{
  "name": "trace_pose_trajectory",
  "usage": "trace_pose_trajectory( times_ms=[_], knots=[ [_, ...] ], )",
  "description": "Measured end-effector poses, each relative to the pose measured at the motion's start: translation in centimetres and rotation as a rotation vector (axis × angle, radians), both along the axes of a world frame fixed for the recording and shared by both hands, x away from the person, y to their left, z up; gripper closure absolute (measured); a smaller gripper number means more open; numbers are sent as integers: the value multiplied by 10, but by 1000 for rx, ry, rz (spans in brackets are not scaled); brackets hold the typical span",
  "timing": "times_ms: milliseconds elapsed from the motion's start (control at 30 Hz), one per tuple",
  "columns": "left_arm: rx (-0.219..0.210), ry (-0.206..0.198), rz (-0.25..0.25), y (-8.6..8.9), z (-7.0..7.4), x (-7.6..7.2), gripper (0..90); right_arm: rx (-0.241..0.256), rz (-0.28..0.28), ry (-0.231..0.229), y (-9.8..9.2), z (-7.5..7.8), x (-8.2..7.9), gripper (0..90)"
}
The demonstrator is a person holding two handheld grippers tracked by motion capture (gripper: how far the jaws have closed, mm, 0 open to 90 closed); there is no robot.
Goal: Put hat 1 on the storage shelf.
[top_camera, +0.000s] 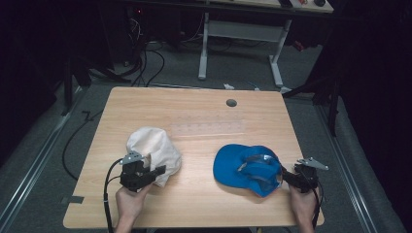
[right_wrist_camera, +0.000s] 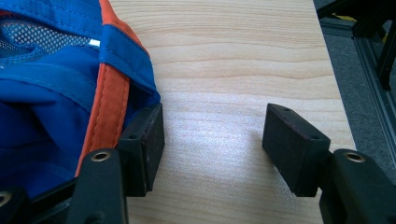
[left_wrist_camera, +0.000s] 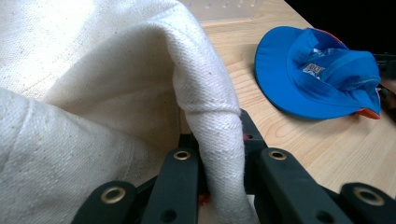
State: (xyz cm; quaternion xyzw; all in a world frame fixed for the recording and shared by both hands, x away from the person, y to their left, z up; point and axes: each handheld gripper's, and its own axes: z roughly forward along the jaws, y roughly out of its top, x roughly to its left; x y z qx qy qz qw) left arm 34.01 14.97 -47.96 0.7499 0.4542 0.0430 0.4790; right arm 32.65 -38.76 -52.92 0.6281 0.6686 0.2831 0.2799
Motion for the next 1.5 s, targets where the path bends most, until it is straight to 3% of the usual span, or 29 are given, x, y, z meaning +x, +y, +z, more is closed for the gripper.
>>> trace_pose_trajectory(
  times_ms=[700, 1500],
  knots=[
    [36, -40, -21, -3, 23, 6, 821, 0, 1, 0, 0, 0, 0, 388],
    [26, -79, -40, -8, 54, 29, 821, 2, 5, 2, 0, 0, 0, 376]
  ],
)
